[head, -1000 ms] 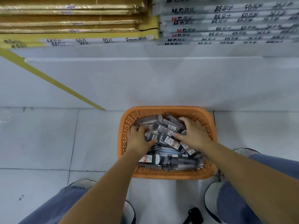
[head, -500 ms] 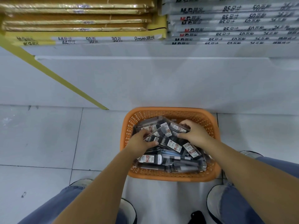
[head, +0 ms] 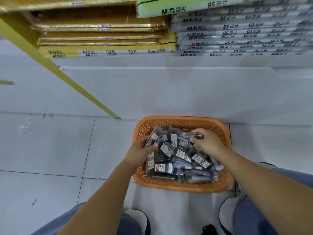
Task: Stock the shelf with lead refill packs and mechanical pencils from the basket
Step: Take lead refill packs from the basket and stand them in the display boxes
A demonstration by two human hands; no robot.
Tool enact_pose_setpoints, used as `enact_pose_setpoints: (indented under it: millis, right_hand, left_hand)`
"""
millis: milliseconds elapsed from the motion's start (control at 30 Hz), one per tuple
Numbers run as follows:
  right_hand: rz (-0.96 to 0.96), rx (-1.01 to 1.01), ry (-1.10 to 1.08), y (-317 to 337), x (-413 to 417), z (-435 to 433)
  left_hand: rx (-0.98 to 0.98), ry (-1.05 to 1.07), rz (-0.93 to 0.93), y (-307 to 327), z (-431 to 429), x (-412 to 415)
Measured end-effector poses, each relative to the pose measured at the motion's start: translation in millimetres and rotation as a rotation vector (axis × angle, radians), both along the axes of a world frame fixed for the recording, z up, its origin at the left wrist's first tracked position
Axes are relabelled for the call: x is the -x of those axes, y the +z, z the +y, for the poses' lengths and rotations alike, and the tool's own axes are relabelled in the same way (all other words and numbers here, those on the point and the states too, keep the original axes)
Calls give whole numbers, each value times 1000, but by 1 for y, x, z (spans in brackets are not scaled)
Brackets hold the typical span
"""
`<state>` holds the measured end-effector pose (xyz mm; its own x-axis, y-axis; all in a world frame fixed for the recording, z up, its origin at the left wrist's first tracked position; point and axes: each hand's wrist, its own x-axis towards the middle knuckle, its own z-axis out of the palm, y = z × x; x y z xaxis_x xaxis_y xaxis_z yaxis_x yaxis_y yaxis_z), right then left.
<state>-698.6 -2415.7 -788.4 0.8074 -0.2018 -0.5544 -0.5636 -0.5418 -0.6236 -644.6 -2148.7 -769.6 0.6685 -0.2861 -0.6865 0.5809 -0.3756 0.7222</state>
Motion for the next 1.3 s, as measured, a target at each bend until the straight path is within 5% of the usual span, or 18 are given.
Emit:
enact_pose_setpoints:
  millis: [533,1133,1300]
  right_hand:
    - [-151,-150,-99,46,-9,7]
    - [80,-1045,-510,63,22,59]
    - [-17,-988,-450,91,18,51]
  left_hand:
    - [203,321,42,13,7,4]
    - [608,721,185,53,-25,26]
    - [555,411,87,73,-15,26]
